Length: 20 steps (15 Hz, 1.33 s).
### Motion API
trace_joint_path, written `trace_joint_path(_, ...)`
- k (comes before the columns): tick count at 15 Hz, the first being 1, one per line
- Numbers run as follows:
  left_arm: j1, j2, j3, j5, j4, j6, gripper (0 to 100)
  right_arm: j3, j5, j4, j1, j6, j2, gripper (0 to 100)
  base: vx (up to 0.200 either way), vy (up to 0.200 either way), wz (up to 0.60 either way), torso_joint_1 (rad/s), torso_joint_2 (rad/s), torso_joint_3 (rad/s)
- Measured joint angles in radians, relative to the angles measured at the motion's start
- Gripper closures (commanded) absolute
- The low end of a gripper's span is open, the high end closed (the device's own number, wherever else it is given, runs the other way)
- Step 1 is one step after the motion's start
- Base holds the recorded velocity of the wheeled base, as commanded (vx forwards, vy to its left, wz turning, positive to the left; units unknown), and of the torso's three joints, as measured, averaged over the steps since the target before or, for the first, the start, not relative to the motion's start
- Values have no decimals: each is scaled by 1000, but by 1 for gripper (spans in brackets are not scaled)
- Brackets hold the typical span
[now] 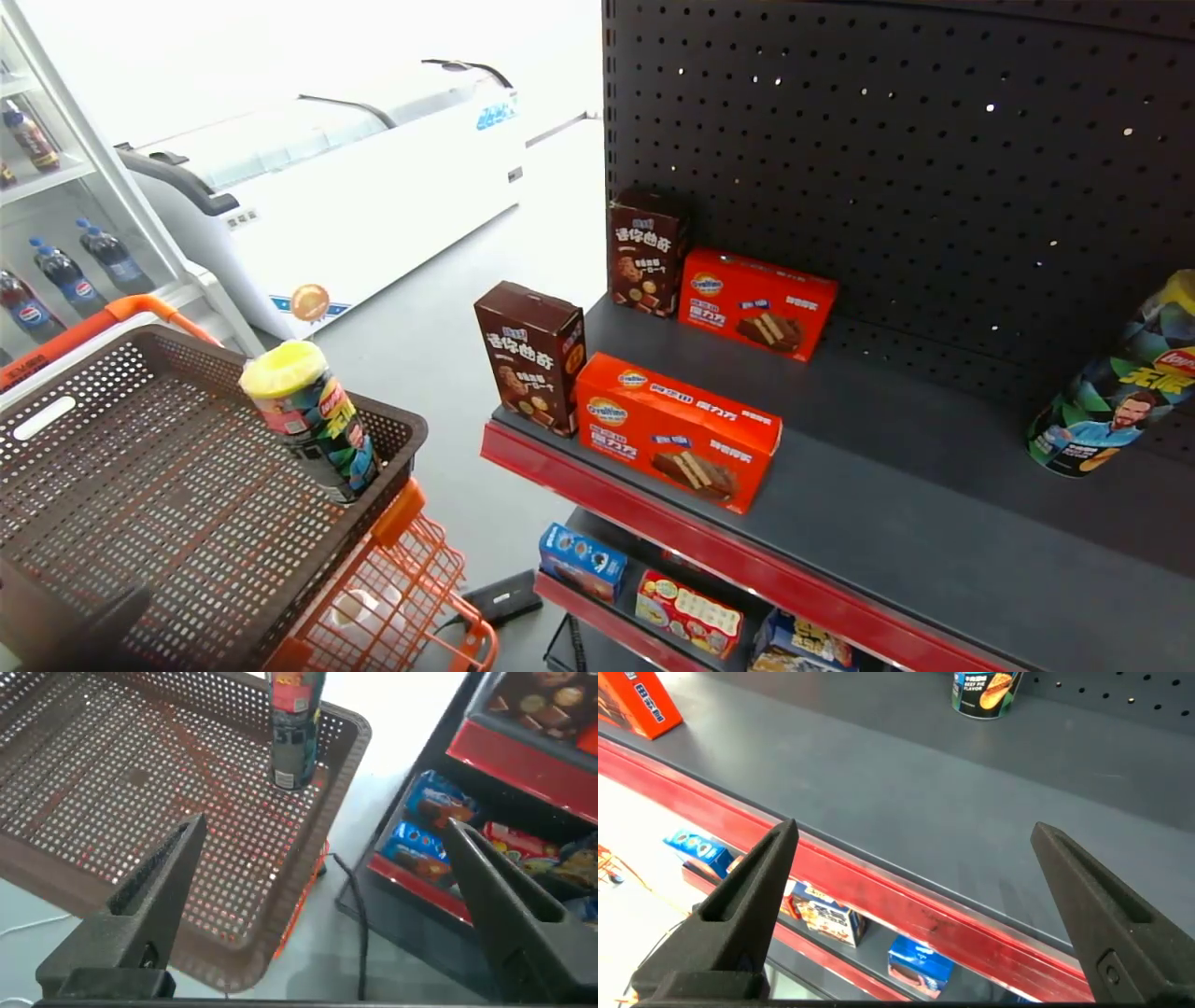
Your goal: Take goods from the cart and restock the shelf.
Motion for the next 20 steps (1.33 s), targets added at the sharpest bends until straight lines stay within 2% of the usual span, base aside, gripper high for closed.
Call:
trace_joint_path(1, 15, 99, -22, -1, -53, 5, 0, 0, 0, 0, 1, 0, 0, 0, 0, 0, 0, 0, 0, 0)
trace_joint_path(2, 44, 197, -46, -3, -106, 40, 0, 0, 0, 0, 1, 0, 0, 0, 0, 0, 0, 0, 0, 0)
trace_joint_path(4, 141, 394, -95, -19, -242, 141, 0, 0, 0, 0, 1, 0, 0, 0, 0, 0, 0, 0, 0, 0)
trace_joint_path(5, 168, 469, -108, -40, -303, 171, 0, 0, 0, 0, 1, 0, 0, 0, 0, 0, 0, 0, 0, 0)
trace_joint_path(7, 178, 615, -121, -69, -464, 200, 0, 0, 0, 0, 1, 0, 0, 0, 0, 0, 0, 0, 0, 0)
trace_joint_path(11, 116, 823, -109, -81, -779, 203, 0, 0, 0, 0, 1, 0, 0, 0, 0, 0, 0, 0, 0, 0)
trace_joint_path(15, 101, 1032, -40, -81, -1088, 199, 0, 0, 0, 0, 0, 0, 0, 0, 0, 0, 0, 0, 0, 0)
trace_joint_path(18, 100, 1166, -1, -80, -1245, 156, 0, 0, 0, 0, 0, 0, 0, 0, 0, 0, 0, 0, 0, 0)
trace_joint_path(20, 97, 1242, -26, -81, -1315, 129, 0, 0, 0, 0, 1, 0, 0, 0, 0, 0, 0, 0, 0, 0)
